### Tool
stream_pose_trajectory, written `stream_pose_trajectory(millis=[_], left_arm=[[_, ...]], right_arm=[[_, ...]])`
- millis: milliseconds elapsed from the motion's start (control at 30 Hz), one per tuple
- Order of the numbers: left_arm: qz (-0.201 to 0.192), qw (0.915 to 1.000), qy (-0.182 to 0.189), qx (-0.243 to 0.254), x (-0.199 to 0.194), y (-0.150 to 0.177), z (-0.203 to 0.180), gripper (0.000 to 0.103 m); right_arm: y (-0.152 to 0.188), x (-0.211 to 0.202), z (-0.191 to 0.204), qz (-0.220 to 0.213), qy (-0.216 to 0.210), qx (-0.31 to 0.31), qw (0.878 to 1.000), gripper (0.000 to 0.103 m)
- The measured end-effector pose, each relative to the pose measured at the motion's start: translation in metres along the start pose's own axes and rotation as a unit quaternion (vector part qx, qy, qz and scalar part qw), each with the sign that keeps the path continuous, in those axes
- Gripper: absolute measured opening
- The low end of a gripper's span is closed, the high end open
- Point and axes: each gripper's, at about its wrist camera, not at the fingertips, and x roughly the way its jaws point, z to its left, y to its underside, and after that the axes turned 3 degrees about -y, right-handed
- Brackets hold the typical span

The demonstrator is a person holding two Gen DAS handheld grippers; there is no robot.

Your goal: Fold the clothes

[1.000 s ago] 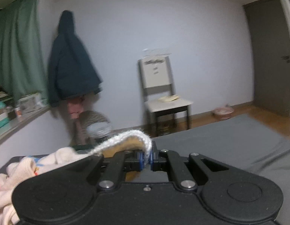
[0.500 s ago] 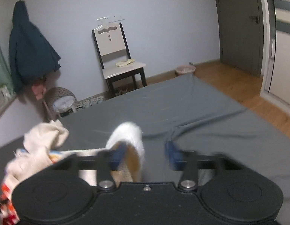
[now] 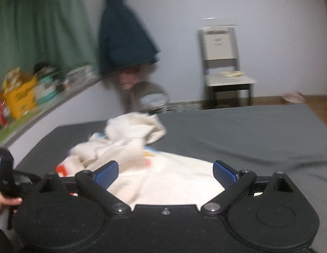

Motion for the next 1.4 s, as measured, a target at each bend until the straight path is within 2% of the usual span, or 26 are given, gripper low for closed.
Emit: stream_pose_trajectory(millis=[67, 200, 267, 300, 333, 367, 400, 467, 533, 667, 733, 767, 800, 833, 867, 900, 967, 1000, 1033, 1133, 1233, 1267, 1300, 1333, 1367, 1400], left_arm=[[-0.003, 0.9999, -0.008, -0.008, -0.002, 0.002, 0.004, 0.011], [-0.028, 0.9992, -0.006, -0.028, -0.013, 0.003, 0.015, 0.011], [-0.047, 0.9982, -0.003, -0.036, -0.023, 0.004, 0.019, 0.011], [-0.056, 0.9976, -0.005, -0.04, -0.028, 0.003, 0.022, 0.011], [-0.065, 0.9969, -0.008, -0.043, -0.033, 0.003, 0.026, 0.011], [-0.072, 0.9961, -0.015, -0.048, -0.037, 0.003, 0.03, 0.011], [-0.076, 0.9951, -0.029, -0.055, -0.041, 0.002, 0.037, 0.011], [-0.083, 0.9921, -0.064, -0.068, -0.049, 0.001, 0.053, 0.011], [-0.083, 0.988, -0.097, -0.087, -0.058, 0.003, 0.074, 0.011], [-0.069, 0.9761, -0.151, -0.14, -0.078, 0.017, 0.125, 0.011], [-0.059, 0.9666, -0.185, -0.167, -0.091, 0.031, 0.151, 0.009], [-0.056, 0.9603, -0.204, -0.182, -0.098, 0.038, 0.163, 0.002], [-0.054, 0.9499, -0.244, -0.188, -0.105, 0.046, 0.173, 0.0], [-0.048, 0.9403, -0.278, -0.19, -0.11, 0.054, 0.182, 0.0], [-0.04, 0.9321, -0.306, -0.19, -0.114, 0.061, 0.19, 0.0], [-0.039, 0.9326, -0.293, -0.208, -0.119, 0.069, 0.198, 0.0], [-0.046, 0.9401, -0.23, -0.248, -0.124, 0.081, 0.208, 0.0], [-0.051, 0.9433, -0.205, -0.256, -0.123, 0.085, 0.206, 0.0], [-0.056, 0.9458, -0.18, -0.265, -0.122, 0.088, 0.205, 0.0], [-0.056, 0.9598, -0.106, -0.254, -0.106, 0.083, 0.189, 0.007], [-0.046, 0.9699, -0.058, -0.232, -0.082, 0.058, 0.166, 0.032], [-0.044, 0.9725, -0.046, -0.224, -0.075, 0.049, 0.157, 0.056], [-0.047, 0.9756, -0.041, -0.211, -0.069, 0.039, 0.145, 0.085], [-0.053, 0.9787, -0.039, -0.195, -0.063, 0.029, 0.131, 0.096], [-0.059, 0.982, -0.041, -0.175, -0.057, 0.02, 0.12, 0.103], [-0.058, 0.986, -0.043, -0.15, -0.049, 0.01, 0.111, 0.103]], right_arm=[[0.003, 0.041, 0.017, 0.01, -0.014, -0.017, 1.0, 0.096], [0.001, 0.114, 0.035, 0.011, -0.027, -0.059, 0.998, 0.084], [0.002, 0.132, 0.038, 0.018, -0.04, -0.054, 0.998, 0.069], [0.004, 0.136, 0.039, 0.034, -0.056, -0.041, 0.997, 0.057], [0.006, 0.139, 0.04, 0.05, -0.071, -0.028, 0.996, 0.038], [0.009, 0.138, 0.042, 0.062, -0.088, -0.012, 0.994, 0.027], [0.011, 0.133, 0.044, 0.071, -0.107, 0.006, 0.992, 0.012], [0.016, 0.119, 0.054, 0.083, -0.147, 0.03, 0.985, 0.012], [0.023, 0.098, 0.078, 0.077, -0.2, 0.018, 0.977, 0.012], [0.045, 0.058, 0.146, 0.068, -0.307, 0.014, 0.949, 0.012], [0.053, 0.044, 0.181, 0.068, -0.358, 0.027, 0.931, 0.012], [0.056, 0.041, 0.2, 0.071, -0.383, 0.032, 0.921, 0.012], [0.059, 0.039, 0.218, 0.076, -0.402, 0.031, 0.912, 0.012], [0.061, 0.04, 0.233, 0.083, -0.406, 0.02, 0.91, 0.012], [0.064, 0.042, 0.245, 0.09, -0.399, 0.004, 0.913, 0.013], [0.067, 0.044, 0.258, 0.097, -0.392, -0.013, 0.915, 0.017], [0.071, 0.048, 0.273, 0.108, -0.382, -0.038, 0.917, 0.036], [0.07, 0.05, 0.268, 0.107, -0.382, -0.04, 0.917, 0.059], [0.068, 0.05, 0.259, 0.1, -0.373, -0.042, 0.921, 0.071], [0.059, 0.046, 0.22, 0.069, -0.303, -0.077, 0.947, 0.071], [0.044, 0.058, 0.178, 0.055, -0.189, -0.125, 0.972, 0.071], [0.04, 0.062, 0.163, 0.055, -0.148, -0.143, 0.977, 0.071], [0.035, 0.065, 0.147, 0.057, -0.107, -0.163, 0.979, 0.071], [0.031, 0.07, 0.132, 0.059, -0.068, -0.183, 0.979, 0.071], [0.027, 0.077, 0.117, 0.069, -0.035, -0.199, 0.977, 0.071], [0.023, 0.086, 0.102, 0.083, -0.007, -0.211, 0.974, 0.071]])
